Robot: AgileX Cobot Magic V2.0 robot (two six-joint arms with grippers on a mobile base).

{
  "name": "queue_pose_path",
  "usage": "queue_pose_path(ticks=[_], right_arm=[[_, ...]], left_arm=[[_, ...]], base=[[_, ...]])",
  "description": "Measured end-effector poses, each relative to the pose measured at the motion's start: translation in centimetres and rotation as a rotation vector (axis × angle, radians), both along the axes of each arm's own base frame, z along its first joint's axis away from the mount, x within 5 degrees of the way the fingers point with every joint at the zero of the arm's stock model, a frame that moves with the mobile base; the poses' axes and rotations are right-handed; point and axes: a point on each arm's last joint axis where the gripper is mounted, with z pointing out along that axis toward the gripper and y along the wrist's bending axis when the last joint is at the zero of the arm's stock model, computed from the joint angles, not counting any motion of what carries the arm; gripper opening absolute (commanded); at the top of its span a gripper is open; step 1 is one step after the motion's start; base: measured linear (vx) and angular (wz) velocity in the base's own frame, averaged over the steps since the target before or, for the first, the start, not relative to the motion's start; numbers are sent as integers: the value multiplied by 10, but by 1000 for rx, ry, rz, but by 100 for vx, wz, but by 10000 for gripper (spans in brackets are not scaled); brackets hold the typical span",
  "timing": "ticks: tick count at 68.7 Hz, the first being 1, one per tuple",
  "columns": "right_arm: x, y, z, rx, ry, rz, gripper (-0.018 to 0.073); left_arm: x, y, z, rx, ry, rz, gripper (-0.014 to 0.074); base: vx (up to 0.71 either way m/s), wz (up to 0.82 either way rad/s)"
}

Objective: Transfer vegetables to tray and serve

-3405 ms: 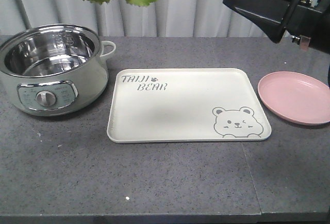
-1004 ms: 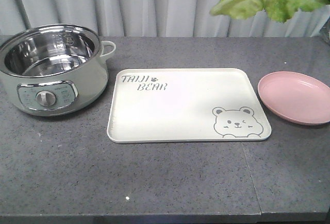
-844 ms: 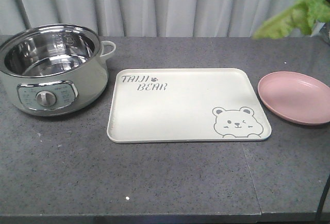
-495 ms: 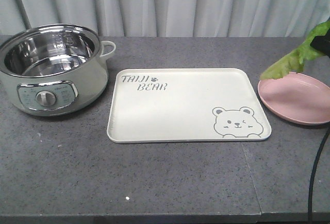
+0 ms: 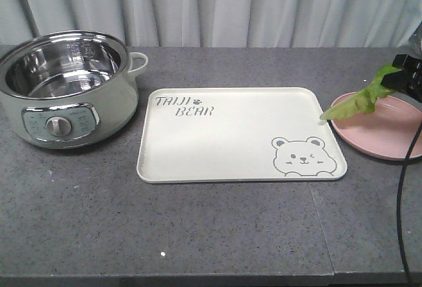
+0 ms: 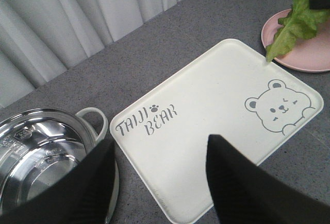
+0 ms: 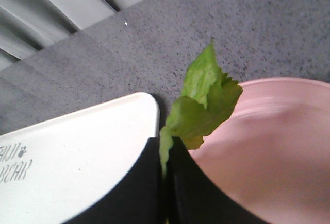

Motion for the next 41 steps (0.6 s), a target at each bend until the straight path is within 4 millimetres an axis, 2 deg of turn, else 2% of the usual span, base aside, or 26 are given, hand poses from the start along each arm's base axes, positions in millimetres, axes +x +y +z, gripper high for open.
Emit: queue_pose_path(ticks=[8, 17, 22, 41], right_arm=[[1, -1, -13, -12, 47, 21, 185], [1, -3, -15, -38, 71, 24, 368], [1, -5, -15, -62, 92, 13, 431], [-1, -21, -9, -244, 241, -30, 447]], left_arm=[[0, 0, 0, 0, 0, 0, 395], [0, 0, 0, 0, 0, 0, 395], [0, 0, 0, 0, 0, 0, 395], [0, 0, 0, 0, 0, 0, 395]], base=[[0, 0], [0, 0], [0, 0], [0, 0]])
